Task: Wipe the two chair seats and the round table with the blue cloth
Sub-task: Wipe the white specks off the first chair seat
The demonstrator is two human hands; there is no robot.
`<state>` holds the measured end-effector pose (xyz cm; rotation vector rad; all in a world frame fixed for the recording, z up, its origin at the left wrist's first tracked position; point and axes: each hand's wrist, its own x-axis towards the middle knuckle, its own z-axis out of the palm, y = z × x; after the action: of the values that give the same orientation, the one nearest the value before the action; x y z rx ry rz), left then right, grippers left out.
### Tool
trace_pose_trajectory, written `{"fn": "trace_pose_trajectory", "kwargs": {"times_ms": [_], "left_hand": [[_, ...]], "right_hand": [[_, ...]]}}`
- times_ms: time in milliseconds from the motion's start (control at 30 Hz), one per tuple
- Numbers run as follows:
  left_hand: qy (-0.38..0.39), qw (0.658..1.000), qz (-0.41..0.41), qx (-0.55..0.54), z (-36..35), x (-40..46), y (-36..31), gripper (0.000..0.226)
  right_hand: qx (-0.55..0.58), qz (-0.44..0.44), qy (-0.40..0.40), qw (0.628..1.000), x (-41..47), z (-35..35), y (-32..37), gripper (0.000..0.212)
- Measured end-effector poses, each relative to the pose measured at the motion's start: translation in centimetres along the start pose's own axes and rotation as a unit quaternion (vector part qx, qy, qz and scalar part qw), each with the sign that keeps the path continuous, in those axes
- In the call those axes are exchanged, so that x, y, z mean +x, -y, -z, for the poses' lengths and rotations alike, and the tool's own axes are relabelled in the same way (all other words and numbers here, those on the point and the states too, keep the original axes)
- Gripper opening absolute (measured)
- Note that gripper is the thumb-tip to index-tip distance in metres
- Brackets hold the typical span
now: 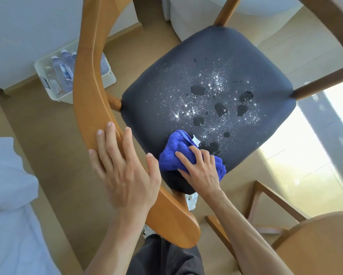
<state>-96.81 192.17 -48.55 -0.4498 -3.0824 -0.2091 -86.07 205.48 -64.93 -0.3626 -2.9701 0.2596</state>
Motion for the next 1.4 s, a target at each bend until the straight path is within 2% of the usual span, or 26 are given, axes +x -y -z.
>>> {"fn": "trace_pose_trajectory", "kwargs": {"times_ms": [367, 667, 900, 1033, 1133, 1333, 1400], "left_hand": [[-0.002, 0.999, 0.022, -0.043, -0.3, 0.3, -1.3, 0.056], [-0.002, 0.999, 0.043, -0.007, -1.1, 0.5, -2.7, 0.054], [-0.008, 0.998, 0.054, 0.009, -1.5, 0.5, -2.9, 0.054], [-0.010, 0.998, 0.059, 0.012, -1.6, 0.5, -2.9, 0.054], [-0.014, 0.998, 0.060, 0.014, -1.7, 0.5, -3.0, 0.054], [-0.007, 0.998, 0.063, 0.017, -1.6, 0.6, -3.1, 0.055], [-0.003, 0.998, 0.062, 0.019, -1.5, 0.6, -3.2, 0.055]], "right_hand": [[-0.028, -0.038, 0.032, 0.998, 3.5, 1.6, -4.4, 0.040], [-0.040, -0.114, 0.047, 0.992, 6.5, 2.4, -10.2, 0.042], [-0.033, -0.233, 0.037, 0.971, 9.4, 3.9, -16.9, 0.048], [-0.017, -0.352, 0.027, 0.935, 11.0, 4.7, -20.2, 0.050], [0.005, -0.410, 0.020, 0.912, 11.6, 5.1, -20.8, 0.054], [0.063, -0.448, 0.008, 0.892, 12.4, 5.3, -18.7, 0.052], [0.073, -0.430, -0.001, 0.900, 12.0, 4.8, -17.0, 0.051]]}}
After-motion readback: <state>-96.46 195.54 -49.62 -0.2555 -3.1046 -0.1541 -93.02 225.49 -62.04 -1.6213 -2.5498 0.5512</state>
